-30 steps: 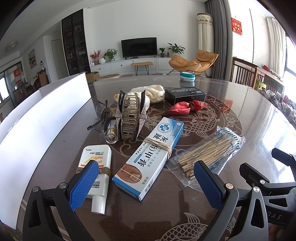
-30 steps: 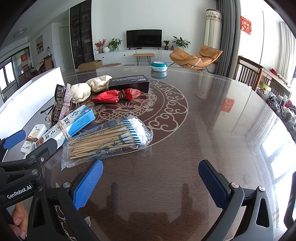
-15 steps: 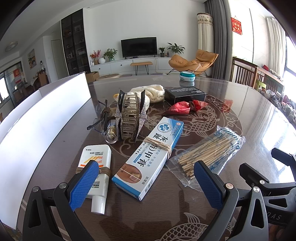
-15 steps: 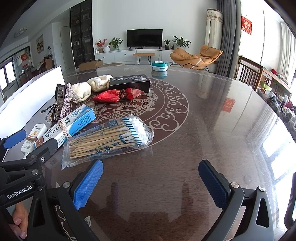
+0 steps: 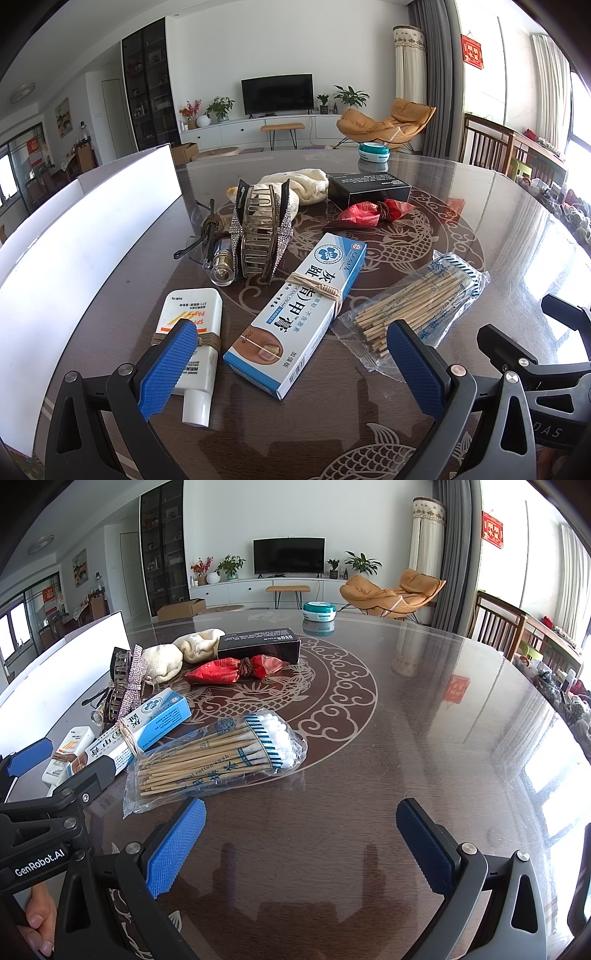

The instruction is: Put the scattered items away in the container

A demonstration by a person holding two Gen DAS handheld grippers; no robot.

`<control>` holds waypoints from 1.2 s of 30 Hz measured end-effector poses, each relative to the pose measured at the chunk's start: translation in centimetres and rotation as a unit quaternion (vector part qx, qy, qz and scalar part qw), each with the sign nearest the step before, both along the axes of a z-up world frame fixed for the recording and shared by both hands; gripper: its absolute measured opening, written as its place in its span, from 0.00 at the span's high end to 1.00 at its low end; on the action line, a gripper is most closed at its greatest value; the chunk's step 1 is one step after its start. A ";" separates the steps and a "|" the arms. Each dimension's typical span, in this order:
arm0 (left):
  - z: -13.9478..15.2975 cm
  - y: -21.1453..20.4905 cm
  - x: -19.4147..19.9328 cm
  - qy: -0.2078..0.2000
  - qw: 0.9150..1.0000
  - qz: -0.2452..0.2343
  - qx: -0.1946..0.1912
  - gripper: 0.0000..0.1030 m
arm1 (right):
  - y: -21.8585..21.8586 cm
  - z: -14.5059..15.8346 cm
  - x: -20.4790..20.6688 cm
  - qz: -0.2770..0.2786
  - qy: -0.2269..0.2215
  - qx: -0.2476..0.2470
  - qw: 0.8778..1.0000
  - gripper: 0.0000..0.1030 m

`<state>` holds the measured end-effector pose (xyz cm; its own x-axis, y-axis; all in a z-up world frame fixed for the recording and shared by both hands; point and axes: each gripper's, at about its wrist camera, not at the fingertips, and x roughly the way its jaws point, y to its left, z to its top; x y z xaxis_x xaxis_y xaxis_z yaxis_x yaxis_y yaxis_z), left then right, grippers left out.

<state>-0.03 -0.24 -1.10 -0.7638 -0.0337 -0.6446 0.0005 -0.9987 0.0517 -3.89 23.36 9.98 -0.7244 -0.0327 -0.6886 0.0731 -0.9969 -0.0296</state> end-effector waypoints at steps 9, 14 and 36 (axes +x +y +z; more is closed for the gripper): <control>0.0 0.0 0.0 0.000 1.000 0.000 0.000 0.00 | 0.0 0.0 0.0 0.000 0.000 0.000 1.000 0.00; 0.0 0.0 0.0 0.000 1.000 0.000 -0.001 0.00 | 0.0 0.0 0.0 0.000 0.000 -0.001 1.000 0.00; 0.0 -0.1 0.2 0.002 1.000 0.002 0.001 0.00 | -0.3 0.1 0.3 0.000 -0.004 0.000 1.000 0.00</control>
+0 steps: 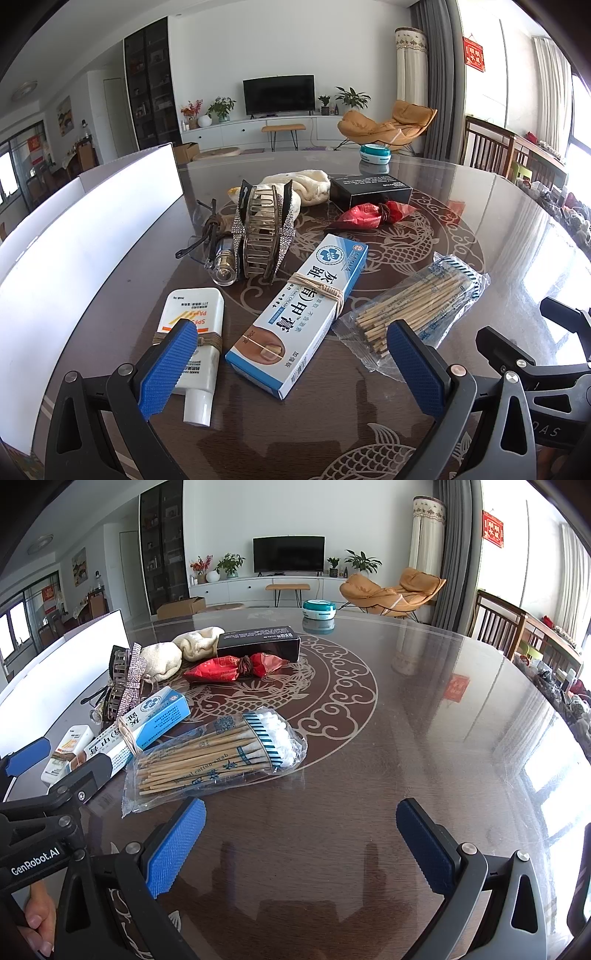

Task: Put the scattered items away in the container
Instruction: 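Move the left tool toward the white sunscreen bottle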

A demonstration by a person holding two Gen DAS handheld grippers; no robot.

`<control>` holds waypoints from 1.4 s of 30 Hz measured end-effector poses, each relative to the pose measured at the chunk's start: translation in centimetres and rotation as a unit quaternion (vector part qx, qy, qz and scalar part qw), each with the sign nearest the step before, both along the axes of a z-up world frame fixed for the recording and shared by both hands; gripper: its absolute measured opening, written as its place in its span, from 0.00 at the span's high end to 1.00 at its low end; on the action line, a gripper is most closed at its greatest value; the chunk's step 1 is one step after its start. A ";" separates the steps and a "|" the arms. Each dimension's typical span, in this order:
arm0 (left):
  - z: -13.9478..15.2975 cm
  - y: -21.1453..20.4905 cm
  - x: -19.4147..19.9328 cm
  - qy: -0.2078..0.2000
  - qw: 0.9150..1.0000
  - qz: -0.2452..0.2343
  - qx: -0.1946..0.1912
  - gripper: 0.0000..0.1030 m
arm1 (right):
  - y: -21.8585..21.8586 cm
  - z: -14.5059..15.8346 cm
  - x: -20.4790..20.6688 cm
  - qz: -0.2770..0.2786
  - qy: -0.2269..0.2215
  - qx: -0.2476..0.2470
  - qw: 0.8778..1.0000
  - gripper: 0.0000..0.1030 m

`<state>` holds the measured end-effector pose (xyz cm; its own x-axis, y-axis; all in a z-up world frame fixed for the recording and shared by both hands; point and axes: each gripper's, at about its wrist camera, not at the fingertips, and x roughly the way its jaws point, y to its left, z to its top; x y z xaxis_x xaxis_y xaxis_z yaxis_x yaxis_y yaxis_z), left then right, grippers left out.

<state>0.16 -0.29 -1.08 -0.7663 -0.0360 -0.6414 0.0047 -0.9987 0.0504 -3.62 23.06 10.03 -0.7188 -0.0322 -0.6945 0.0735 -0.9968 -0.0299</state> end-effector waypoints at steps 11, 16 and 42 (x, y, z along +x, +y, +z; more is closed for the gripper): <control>-0.6 -1.7 1.1 -0.048 0.998 0.001 -0.027 0.00 | -0.2 -0.1 0.0 0.003 -0.003 -0.003 1.000 0.00; -0.9 -4.1 2.6 -0.082 0.996 -0.005 -0.027 0.00 | -0.1 -0.1 0.0 0.004 -0.004 -0.005 1.000 0.00; -2.9 -6.9 -2.6 -0.145 0.989 -0.028 0.014 0.00 | 0.0 -0.3 -0.5 0.021 -0.018 -0.016 0.999 0.00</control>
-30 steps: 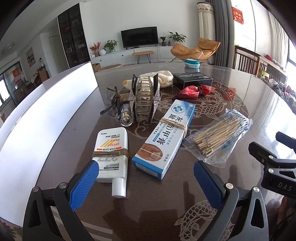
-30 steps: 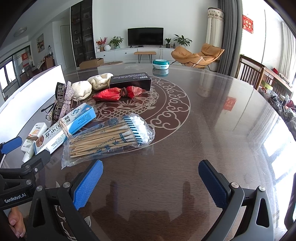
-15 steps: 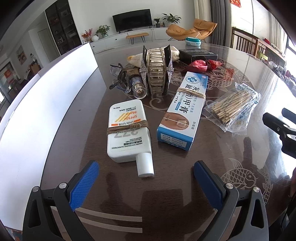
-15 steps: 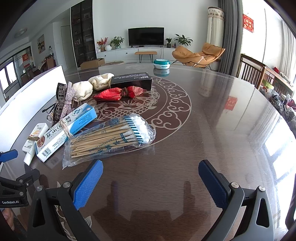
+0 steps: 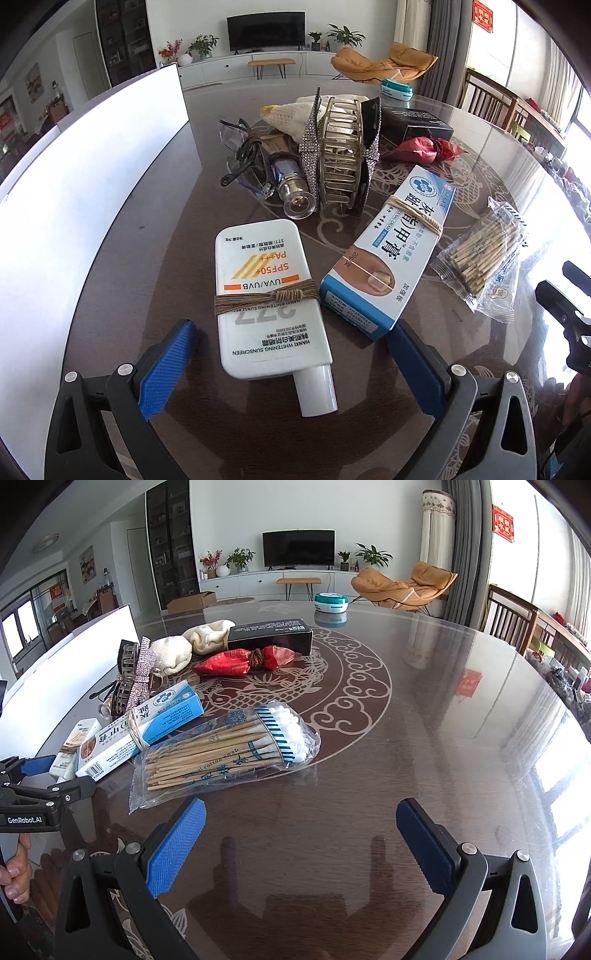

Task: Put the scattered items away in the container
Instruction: 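Move the left tool toward the white sunscreen bottle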

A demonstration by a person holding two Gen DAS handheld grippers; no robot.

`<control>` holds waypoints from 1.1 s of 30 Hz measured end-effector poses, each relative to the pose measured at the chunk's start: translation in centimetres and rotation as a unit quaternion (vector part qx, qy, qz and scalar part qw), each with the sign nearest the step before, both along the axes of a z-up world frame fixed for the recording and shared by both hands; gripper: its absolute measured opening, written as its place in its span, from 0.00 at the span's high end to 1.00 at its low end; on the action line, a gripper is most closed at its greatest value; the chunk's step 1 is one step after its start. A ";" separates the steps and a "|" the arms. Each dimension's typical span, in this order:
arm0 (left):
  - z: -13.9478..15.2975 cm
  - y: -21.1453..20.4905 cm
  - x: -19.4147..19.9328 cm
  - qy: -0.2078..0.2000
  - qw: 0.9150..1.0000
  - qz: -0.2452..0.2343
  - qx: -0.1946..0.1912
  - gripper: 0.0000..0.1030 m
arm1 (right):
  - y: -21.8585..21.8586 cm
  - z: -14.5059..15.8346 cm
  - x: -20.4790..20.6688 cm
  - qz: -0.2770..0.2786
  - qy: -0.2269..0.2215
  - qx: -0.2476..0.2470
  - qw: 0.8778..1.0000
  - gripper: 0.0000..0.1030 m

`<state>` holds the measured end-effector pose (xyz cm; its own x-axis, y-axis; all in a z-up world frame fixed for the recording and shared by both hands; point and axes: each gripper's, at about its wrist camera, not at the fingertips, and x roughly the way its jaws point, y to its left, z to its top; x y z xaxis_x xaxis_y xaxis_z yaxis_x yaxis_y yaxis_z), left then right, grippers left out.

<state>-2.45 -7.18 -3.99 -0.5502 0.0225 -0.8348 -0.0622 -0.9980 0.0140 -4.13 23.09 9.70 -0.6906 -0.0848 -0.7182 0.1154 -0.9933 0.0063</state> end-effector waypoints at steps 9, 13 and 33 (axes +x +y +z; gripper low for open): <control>0.1 -0.9 -1.3 0.005 1.000 0.021 0.002 0.00 | 0.2 0.0 0.0 0.006 -0.005 -0.005 1.000 0.00; 0.1 -1.1 -1.4 0.010 1.000 0.021 0.003 0.00 | 0.2 -0.1 0.0 0.008 -0.008 -0.004 1.000 0.00; -0.1 -1.6 -1.4 0.014 1.000 0.025 0.003 0.00 | -0.4 -0.6 -0.6 0.014 -0.021 0.002 1.000 0.00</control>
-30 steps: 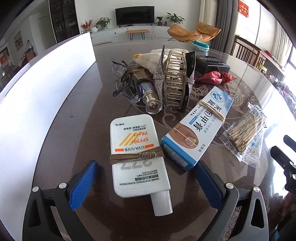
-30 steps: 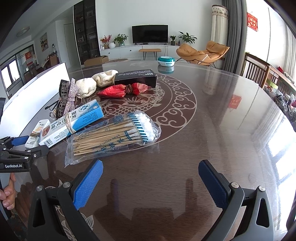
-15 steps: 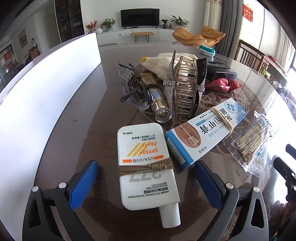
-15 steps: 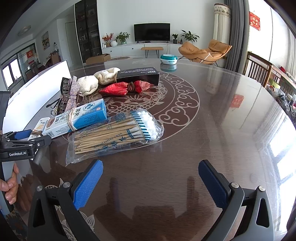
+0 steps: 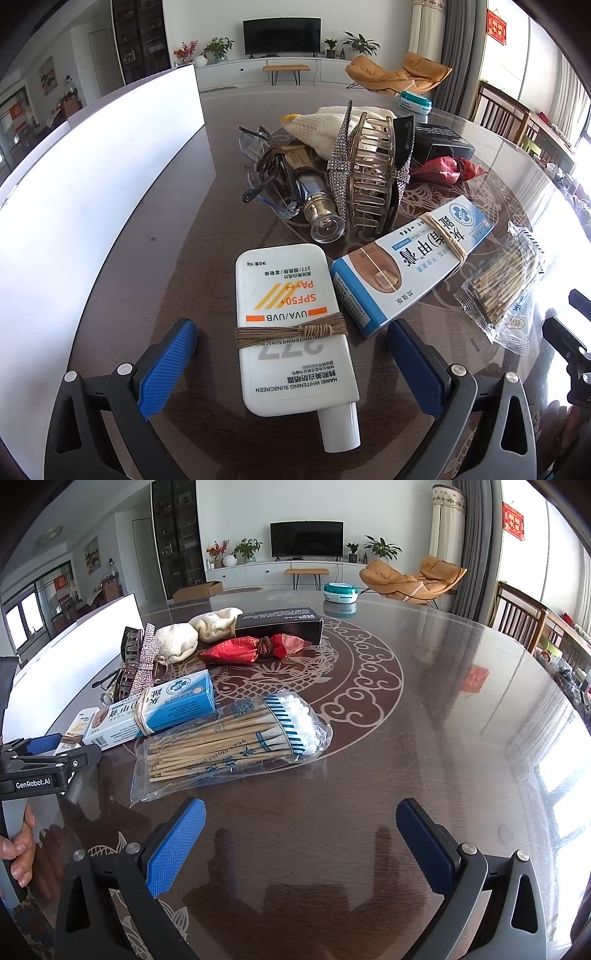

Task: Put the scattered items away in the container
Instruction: 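Move the left tool toward the white sunscreen bottle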

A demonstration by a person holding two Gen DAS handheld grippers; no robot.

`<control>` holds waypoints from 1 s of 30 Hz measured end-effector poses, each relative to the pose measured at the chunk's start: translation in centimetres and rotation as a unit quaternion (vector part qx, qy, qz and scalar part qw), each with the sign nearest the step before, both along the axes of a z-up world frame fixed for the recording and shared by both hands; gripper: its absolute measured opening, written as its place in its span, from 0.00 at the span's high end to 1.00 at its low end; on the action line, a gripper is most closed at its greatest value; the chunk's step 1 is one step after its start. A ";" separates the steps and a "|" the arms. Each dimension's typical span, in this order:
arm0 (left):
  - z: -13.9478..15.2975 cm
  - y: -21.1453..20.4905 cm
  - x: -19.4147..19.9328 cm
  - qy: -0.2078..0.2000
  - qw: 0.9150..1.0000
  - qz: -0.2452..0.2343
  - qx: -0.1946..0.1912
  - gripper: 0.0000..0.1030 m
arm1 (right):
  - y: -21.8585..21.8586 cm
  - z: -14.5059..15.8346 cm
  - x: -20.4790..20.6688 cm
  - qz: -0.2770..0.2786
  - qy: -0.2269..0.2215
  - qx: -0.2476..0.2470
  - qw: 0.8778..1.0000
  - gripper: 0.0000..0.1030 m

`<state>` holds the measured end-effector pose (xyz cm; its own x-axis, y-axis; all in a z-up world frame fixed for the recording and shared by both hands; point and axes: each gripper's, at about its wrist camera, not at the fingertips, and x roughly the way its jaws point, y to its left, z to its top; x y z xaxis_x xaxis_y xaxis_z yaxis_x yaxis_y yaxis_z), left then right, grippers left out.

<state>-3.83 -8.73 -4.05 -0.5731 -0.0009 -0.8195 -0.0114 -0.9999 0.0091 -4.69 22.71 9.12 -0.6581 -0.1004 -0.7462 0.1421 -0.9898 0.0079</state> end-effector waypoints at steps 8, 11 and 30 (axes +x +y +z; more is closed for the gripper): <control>0.0 0.0 0.0 0.000 1.000 0.000 0.000 0.00 | 0.0 0.0 0.0 0.000 0.000 0.000 1.000 0.00; 0.0 0.0 0.0 0.000 1.000 0.000 0.000 0.00 | -0.1 -0.1 -0.1 0.000 -0.001 0.001 1.000 0.00; -0.1 -0.1 0.0 0.000 1.000 0.000 0.000 0.00 | 0.2 -1.1 -2.6 -0.009 -0.052 0.017 0.998 0.00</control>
<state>-3.86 -8.78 -4.10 -0.5734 -0.0011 -0.8193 -0.0106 -0.9999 0.0088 -7.27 22.87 7.98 -0.5779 -0.0634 -0.8136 0.1245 -0.9922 -0.0111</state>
